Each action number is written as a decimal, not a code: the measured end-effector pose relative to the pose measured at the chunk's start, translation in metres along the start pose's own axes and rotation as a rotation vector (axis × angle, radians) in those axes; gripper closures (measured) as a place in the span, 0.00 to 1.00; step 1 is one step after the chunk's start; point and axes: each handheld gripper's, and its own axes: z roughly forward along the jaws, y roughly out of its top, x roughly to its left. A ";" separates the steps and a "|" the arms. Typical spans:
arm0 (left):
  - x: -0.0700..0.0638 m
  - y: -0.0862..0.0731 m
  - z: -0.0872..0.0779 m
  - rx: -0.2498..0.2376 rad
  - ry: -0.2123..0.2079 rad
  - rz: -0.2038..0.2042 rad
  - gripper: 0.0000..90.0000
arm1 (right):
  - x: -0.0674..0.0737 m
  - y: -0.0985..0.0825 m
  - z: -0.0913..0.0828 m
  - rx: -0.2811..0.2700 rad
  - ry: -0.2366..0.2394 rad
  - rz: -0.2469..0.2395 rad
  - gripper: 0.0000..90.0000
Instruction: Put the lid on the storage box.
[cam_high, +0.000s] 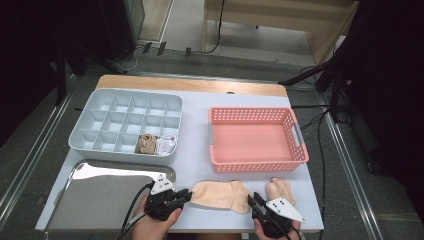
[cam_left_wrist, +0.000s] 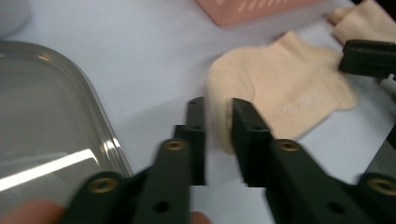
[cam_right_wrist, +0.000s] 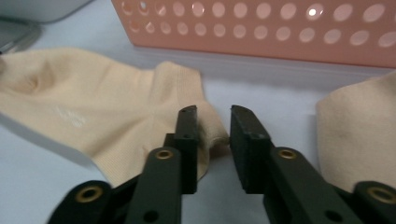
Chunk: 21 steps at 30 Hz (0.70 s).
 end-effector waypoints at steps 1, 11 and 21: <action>0.001 0.001 -0.001 -0.018 -0.006 -0.016 0.71 | 0.000 0.002 -0.002 -0.021 0.005 0.013 0.75; 0.000 0.009 0.010 0.049 0.018 -0.013 0.95 | 0.008 0.003 0.017 0.026 -0.001 0.024 0.79; -0.001 0.009 0.014 0.025 0.022 0.016 1.00 | 0.003 0.012 0.016 0.014 -0.016 -0.004 0.95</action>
